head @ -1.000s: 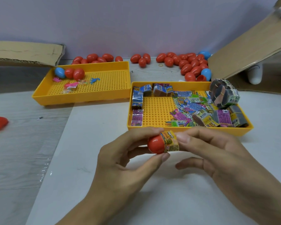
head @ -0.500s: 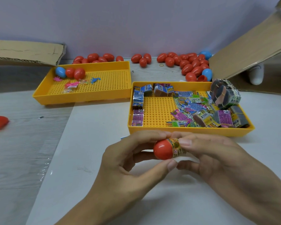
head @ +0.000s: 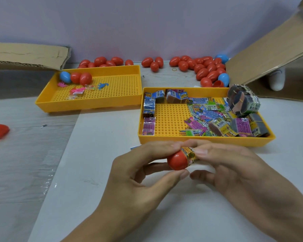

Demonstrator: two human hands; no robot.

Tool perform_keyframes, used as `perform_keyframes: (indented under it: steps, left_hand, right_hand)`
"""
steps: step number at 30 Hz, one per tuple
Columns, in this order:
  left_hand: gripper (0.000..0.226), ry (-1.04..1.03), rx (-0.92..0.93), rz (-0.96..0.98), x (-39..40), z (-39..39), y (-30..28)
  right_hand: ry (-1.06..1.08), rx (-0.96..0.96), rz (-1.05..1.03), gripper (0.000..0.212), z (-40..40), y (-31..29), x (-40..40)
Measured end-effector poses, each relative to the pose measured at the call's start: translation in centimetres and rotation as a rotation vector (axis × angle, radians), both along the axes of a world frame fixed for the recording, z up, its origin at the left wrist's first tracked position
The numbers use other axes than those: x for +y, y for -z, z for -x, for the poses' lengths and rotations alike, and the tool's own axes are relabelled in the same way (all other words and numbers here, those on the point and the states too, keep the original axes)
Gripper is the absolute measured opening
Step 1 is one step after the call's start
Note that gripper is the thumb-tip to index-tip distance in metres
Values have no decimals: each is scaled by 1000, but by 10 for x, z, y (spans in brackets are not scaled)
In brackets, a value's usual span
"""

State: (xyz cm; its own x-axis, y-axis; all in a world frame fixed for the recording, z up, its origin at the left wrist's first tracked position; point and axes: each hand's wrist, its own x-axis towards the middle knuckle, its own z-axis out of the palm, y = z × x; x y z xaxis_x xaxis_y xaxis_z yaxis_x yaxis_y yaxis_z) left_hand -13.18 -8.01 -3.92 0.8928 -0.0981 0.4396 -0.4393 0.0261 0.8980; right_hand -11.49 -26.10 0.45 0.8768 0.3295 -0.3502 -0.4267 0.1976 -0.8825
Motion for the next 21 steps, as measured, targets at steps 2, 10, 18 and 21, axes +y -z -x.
perform_keyframes:
  steps: [2,10,18,21]
  left_hand:
    - [37,-14,15,7,1,-1,0]
    - [38,-54,34,-26,-1,0,0]
    - [36,-143,18,-60,-3,3,2]
    - [37,-127,-21,-41,-2,5,-2]
  right_hand:
    - [26,-36,39,36,2,-1,2]
    - [30,-38,75,24,2,3,1]
    - [126,-201,181,35,4,7,0]
    - [115,-106,47,30,2,5,2]
